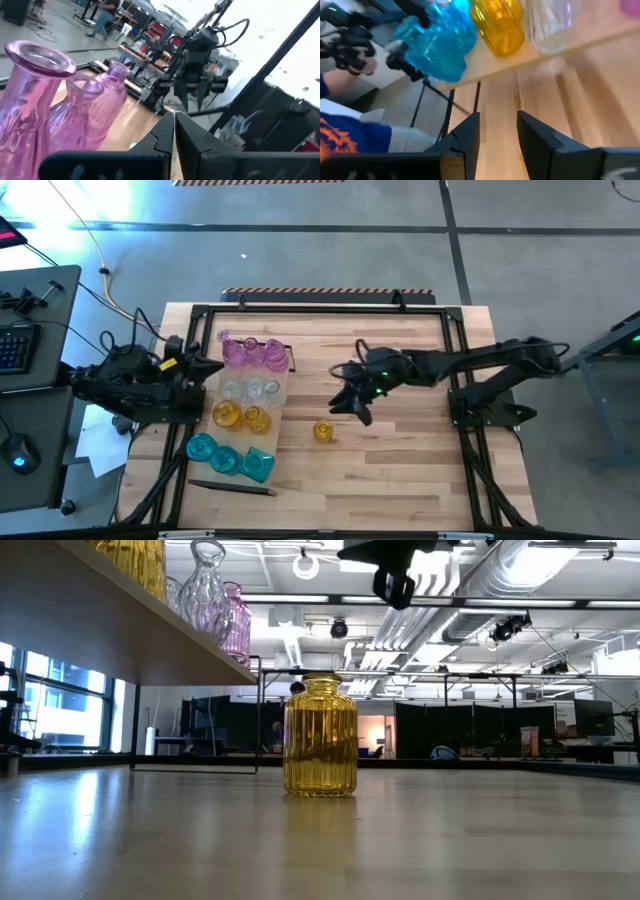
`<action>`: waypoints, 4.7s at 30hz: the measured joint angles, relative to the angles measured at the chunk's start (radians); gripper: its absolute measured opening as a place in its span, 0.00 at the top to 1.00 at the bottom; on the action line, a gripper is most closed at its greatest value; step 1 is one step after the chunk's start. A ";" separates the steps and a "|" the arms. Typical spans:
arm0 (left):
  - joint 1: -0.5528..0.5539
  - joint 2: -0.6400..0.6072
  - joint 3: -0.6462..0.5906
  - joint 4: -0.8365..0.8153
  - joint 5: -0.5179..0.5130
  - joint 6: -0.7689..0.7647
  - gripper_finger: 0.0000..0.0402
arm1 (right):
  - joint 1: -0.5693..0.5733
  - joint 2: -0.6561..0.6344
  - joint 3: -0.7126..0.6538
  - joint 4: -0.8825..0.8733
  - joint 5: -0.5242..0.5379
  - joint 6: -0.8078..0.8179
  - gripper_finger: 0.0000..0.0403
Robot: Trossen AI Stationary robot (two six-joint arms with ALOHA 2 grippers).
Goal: Sort vases onto shelf
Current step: Adjust the blue flower vase on the shelf
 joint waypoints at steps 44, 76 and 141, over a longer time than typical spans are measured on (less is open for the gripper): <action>0.000 0.000 0.199 -0.033 0.017 0.152 0.86 | 0.072 0.375 0.414 -0.400 0.224 0.161 0.73; 0.000 0.000 0.198 -0.029 0.026 0.136 0.85 | 0.060 0.474 0.413 -0.084 0.426 0.190 1.00; 0.000 0.000 0.128 -0.378 -0.177 -0.053 0.91 | 0.105 0.474 0.413 0.042 0.434 0.265 1.00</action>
